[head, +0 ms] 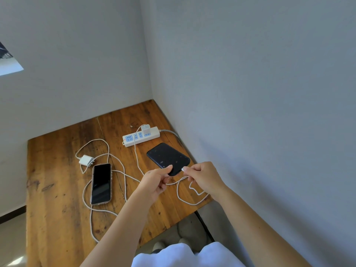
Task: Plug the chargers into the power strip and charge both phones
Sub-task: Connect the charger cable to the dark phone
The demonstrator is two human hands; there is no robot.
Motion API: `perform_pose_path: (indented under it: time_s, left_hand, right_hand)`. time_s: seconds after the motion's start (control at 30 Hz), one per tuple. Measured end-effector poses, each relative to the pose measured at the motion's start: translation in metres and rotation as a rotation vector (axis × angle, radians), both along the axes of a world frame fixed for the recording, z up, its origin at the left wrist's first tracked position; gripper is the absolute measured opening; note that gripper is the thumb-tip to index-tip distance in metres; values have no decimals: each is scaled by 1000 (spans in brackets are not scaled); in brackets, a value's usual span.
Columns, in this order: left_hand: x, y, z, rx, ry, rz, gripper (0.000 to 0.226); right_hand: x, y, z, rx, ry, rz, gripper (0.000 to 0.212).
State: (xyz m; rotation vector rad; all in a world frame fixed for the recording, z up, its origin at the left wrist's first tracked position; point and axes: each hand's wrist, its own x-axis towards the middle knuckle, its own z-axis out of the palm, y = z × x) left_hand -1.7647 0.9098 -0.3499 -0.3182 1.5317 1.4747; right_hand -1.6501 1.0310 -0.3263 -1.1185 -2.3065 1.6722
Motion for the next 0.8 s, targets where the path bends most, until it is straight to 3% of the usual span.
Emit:
perform_pose_path:
  time_s: [0.33, 0.8]
  left_hand:
    - [-4, 3, 3, 50, 145, -68, 17]
    - [-3, -2, 1, 73, 125, 8, 17]
  right_hand:
    - [0, 6, -11, -65, -80, 109, 23]
    - [-6, 6, -25, -82, -92, 143, 17]
